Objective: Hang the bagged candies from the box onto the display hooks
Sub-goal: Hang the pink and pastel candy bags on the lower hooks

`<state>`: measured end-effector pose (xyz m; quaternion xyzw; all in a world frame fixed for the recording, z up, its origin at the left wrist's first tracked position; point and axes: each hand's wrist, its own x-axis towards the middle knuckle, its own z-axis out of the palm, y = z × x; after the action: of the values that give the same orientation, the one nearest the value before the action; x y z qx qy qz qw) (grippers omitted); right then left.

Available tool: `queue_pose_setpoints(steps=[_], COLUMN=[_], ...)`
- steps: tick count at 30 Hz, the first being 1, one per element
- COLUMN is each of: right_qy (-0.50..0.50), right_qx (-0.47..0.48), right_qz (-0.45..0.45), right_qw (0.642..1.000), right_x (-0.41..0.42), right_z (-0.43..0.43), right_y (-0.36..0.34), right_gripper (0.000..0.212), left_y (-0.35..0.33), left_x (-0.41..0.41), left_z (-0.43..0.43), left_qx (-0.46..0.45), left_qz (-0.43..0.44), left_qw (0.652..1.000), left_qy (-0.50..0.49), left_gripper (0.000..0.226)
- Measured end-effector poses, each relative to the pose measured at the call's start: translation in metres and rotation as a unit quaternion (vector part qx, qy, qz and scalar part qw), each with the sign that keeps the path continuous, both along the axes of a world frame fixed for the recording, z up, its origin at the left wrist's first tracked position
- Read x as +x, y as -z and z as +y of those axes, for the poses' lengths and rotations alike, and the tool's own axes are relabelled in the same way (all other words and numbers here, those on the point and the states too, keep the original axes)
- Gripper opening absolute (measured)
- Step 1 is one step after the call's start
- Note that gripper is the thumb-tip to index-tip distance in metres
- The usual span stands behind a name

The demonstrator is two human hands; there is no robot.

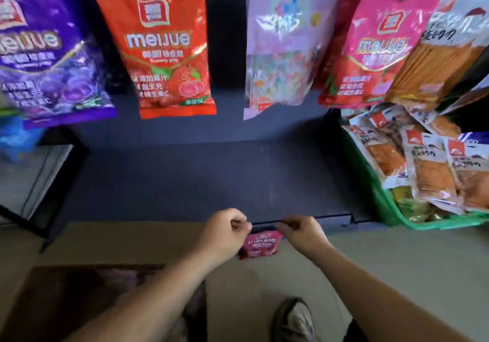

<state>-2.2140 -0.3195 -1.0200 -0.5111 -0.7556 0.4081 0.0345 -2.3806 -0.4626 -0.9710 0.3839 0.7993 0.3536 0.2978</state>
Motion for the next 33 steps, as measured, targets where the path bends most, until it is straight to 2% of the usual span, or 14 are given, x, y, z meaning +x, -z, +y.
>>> queue_pose_setpoints(steps=[1,4,7,11,12,15,18,22,23,24,27,28,30,33], right_qy=[0.016,0.029,0.005,0.006,-0.015,-0.081,-0.135,-0.176,-0.188,-0.200,-0.179,-0.159,-0.120,-0.080], right_qx=[-0.003,-0.006,0.023,0.052,0.043,-0.002,-0.055,-0.102,-0.098,-0.093,-0.085,-0.082,-0.090,-0.143], right_qz=[0.005,-0.012,-0.051,-0.081,-0.093,-0.078,-0.044,0.021,0.037,0.054,0.127,0.152,0.191,0.252], right_qw=[1.000,0.999,0.998,0.995,0.995,0.994,0.988,0.979,0.977,0.974,0.972,0.972,0.970,0.954], right_x=[-0.003,-0.013,-0.021,-0.023,-0.024,-0.026,-0.030,-0.028,-0.027,-0.025,-0.021,-0.020,-0.018,-0.008], right_z=[0.000,0.002,0.009,0.016,0.018,0.027,0.035,0.033,0.031,0.031,0.035,0.039,0.046,0.059], right_y=[0.018,0.055,0.078,0.081,0.076,0.038,-0.028,-0.106,-0.127,-0.148,-0.204,-0.219,-0.245,-0.274], right_gripper=[0.015,0.029,0.034,0.018,0.022,0.033,0.020,0.021,0.022,0.022,0.015,0.012,0.005,0.023], left_y=[0.014,0.043,0.061,0.064,0.062,0.045,0.022,-0.021,-0.035,-0.050,-0.091,-0.108,-0.139,-0.183], left_x=[0.000,0.003,0.002,-0.003,-0.004,-0.006,-0.009,-0.006,-0.004,-0.002,0.000,0.002,0.005,0.010], left_z=[-0.003,-0.012,-0.015,-0.019,-0.019,-0.015,-0.008,-0.003,-0.001,0.001,0.010,0.013,0.021,0.033], left_qx=[-0.007,-0.028,-0.018,-0.012,-0.013,-0.001,0.018,0.062,0.076,0.090,0.151,0.172,0.204,0.233], left_qz=[-0.011,-0.062,-0.088,-0.115,-0.117,-0.121,-0.119,-0.086,-0.081,-0.084,-0.117,-0.121,-0.123,-0.121], left_qw=[1.000,0.997,0.993,0.989,0.988,0.988,0.990,0.993,0.993,0.991,0.981,0.977,0.971,0.965], left_qy=[-0.009,-0.048,-0.074,-0.096,-0.096,-0.090,-0.070,-0.048,-0.047,-0.047,-0.034,-0.026,-0.017,-0.021], left_gripper=[0.005,0.012,0.014,0.014,0.013,0.010,0.016,0.070,0.077,0.074,0.021,0.013,0.015,0.010])
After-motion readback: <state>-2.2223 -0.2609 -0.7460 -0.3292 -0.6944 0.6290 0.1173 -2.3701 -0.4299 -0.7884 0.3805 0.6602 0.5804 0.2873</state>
